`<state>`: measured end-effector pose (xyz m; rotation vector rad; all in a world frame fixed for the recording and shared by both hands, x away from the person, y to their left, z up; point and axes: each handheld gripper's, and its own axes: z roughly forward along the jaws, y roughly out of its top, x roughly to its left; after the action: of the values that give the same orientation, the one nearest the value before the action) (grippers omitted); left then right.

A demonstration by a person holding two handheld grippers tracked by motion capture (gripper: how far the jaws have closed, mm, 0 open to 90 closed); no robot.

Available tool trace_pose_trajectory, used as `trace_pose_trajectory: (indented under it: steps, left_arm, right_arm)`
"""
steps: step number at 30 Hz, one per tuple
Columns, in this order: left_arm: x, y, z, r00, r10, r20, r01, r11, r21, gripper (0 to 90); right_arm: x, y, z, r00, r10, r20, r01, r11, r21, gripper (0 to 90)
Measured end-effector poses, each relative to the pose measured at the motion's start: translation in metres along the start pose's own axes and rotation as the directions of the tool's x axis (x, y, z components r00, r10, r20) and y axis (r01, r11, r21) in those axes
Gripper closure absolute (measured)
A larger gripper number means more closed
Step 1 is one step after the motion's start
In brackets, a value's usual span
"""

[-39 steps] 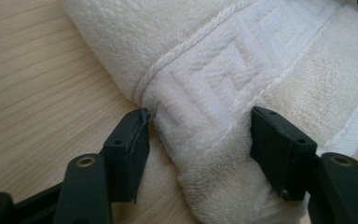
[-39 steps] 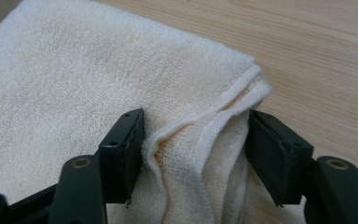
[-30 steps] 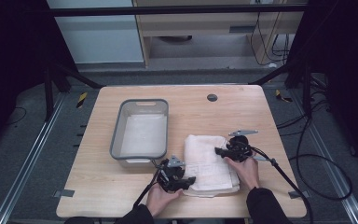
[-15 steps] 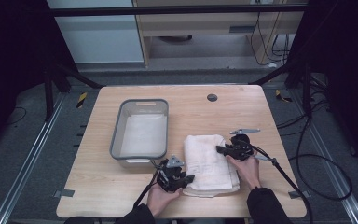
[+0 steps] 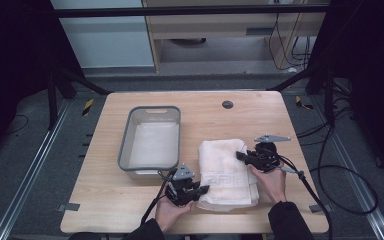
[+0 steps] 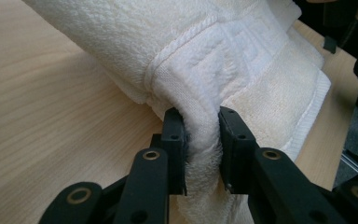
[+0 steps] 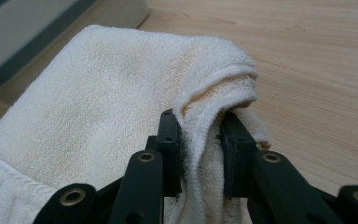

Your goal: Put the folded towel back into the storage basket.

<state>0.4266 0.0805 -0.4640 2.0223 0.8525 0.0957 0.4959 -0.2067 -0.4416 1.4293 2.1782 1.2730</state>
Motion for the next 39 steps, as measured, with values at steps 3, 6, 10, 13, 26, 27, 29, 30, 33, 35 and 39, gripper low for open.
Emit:
trace_pose_trajectory:
  steps: [3, 6, 10, 13, 26, 27, 29, 30, 33, 35, 39]
  left_arm:
    - [-0.003, 0.004, -0.006, 1.0000, 0.009, 0.004, -0.009, 0.9998, -0.019, 73.7]
    - [-0.006, 0.007, -0.011, 0.9999, 0.016, 0.001, -0.016, 0.9994, -0.032, 73.7]
    - [-0.008, 0.011, -0.019, 0.9995, 0.028, -0.011, -0.029, 0.9984, -0.049, 73.7]
    - [-0.011, 0.015, -0.024, 0.9991, 0.036, -0.019, -0.037, 0.9977, -0.057, 73.7]
    - [-0.020, 0.029, -0.049, 0.9971, 0.063, -0.042, -0.067, 0.9925, -0.103, 73.7]
    - [-0.020, 0.030, -0.051, 0.9971, 0.064, -0.042, -0.068, 0.9918, -0.108, 73.8]
    - [-0.020, 0.032, -0.053, 0.9969, 0.066, -0.042, -0.070, 0.9912, -0.112, 73.8]
    - [-0.020, 0.032, -0.054, 0.9969, 0.065, -0.043, -0.070, 0.9907, -0.117, 73.7]
    - [-0.018, 0.035, -0.059, 0.9972, 0.059, -0.046, -0.065, 0.9889, -0.133, 73.8]
    - [-0.016, 0.037, -0.064, 0.9974, 0.055, -0.048, -0.061, 0.9875, -0.145, 73.8]
    - [-0.012, 0.041, -0.072, 0.9974, 0.046, -0.056, -0.055, 0.9840, -0.169, 73.9]
  right_arm:
    - [0.001, 0.003, -0.008, 1.0000, 0.006, -0.008, -0.006, 1.000, -0.012, 72.9]
    - [0.006, 0.008, -0.014, 0.9999, -0.010, -0.001, 0.010, 0.999, -0.032, 72.8]
    - [0.009, 0.012, -0.021, 0.9999, -0.009, -0.014, 0.008, 0.998, -0.056, 72.7]
    - [0.011, 0.015, -0.024, 0.9997, -0.019, -0.014, 0.018, 0.997, -0.069, 72.7]
    - [0.026, 0.031, -0.042, 0.9982, -0.057, -0.018, 0.054, 0.990, -0.128, 72.8]
    - [0.027, 0.033, -0.043, 0.9982, -0.057, -0.017, 0.054, 0.990, -0.130, 72.8]
    - [0.030, 0.035, -0.045, 0.9979, -0.064, -0.013, 0.061, 0.989, -0.135, 72.8]
    - [0.031, 0.037, -0.046, 0.9978, -0.065, -0.014, 0.062, 0.989, -0.138, 72.8]
    - [0.034, 0.043, -0.047, 0.9980, -0.060, -0.018, 0.056, 0.987, -0.148, 72.8]
    - [0.037, 0.046, -0.047, 0.9979, -0.062, -0.016, 0.059, 0.987, -0.151, 72.8]
    - [0.041, 0.054, -0.043, 0.9979, -0.062, -0.021, 0.058, 0.985, -0.160, 72.9]
